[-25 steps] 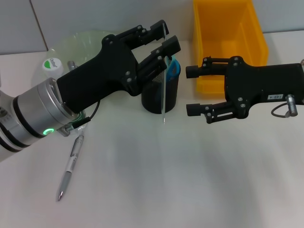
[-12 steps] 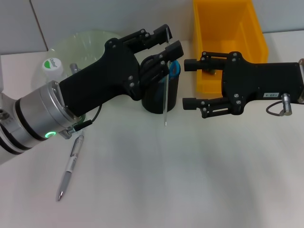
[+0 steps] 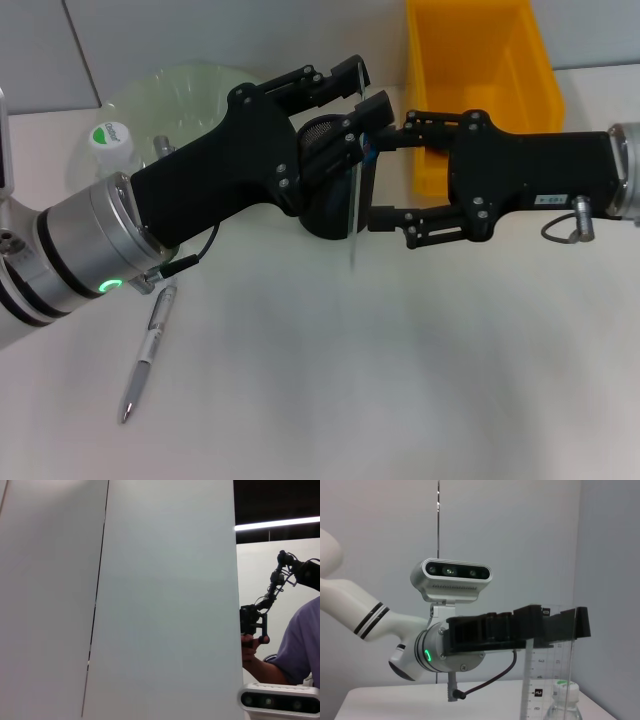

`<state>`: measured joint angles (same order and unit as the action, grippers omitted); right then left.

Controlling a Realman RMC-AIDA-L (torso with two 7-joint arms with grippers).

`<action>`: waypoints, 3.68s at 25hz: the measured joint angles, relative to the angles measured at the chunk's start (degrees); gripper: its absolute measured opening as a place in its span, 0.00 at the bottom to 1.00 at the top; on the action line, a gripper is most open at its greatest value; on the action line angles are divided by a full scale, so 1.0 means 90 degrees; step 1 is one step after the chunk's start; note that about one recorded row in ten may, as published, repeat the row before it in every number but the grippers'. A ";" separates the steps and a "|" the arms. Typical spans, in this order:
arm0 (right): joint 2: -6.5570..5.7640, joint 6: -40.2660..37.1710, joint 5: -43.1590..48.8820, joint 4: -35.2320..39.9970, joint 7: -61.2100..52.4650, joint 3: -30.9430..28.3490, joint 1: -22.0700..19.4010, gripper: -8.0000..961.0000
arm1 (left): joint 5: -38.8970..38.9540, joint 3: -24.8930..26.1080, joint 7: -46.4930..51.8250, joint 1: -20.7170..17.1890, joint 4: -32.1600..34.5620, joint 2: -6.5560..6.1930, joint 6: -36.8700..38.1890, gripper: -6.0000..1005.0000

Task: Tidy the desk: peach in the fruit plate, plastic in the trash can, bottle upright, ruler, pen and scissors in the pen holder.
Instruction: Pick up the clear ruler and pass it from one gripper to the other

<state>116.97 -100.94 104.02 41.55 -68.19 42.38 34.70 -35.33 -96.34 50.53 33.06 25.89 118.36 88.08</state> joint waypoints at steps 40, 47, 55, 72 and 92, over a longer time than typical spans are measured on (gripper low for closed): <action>0.0152 0.0176 0.0047 -0.0159 -0.0165 0.0051 0.0350 0.81 | 0.0000 -0.0058 -0.0078 0.0015 -0.0045 -0.0007 0.0028 0.37; 0.0157 0.0183 0.0022 -0.0167 -0.0251 0.0081 0.0390 0.81 | 0.0000 -0.0058 -0.0078 0.0018 -0.0045 -0.0006 0.0004 0.37; 0.0167 0.0211 0.0015 -0.0173 -0.0353 0.0082 0.0429 0.81 | 0.0000 -0.0039 -0.0078 0.0030 -0.0045 -0.0007 -0.0010 0.37; 0.0167 0.0226 0.0013 -0.0173 -0.0369 0.0085 0.0443 0.59 | 0.0000 0.0001 -0.0077 0.0028 -0.0055 -0.0006 -0.0032 0.37; 0.0091 0.0333 0.0057 -0.0170 -0.0403 0.0038 0.0429 0.47 | 0.0004 0.0000 -0.0078 0.0035 -0.0055 0.0003 -0.0035 0.37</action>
<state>117.80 -97.94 104.54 40.02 -71.82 42.73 38.56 -35.29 -96.33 49.82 33.38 25.39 118.39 87.77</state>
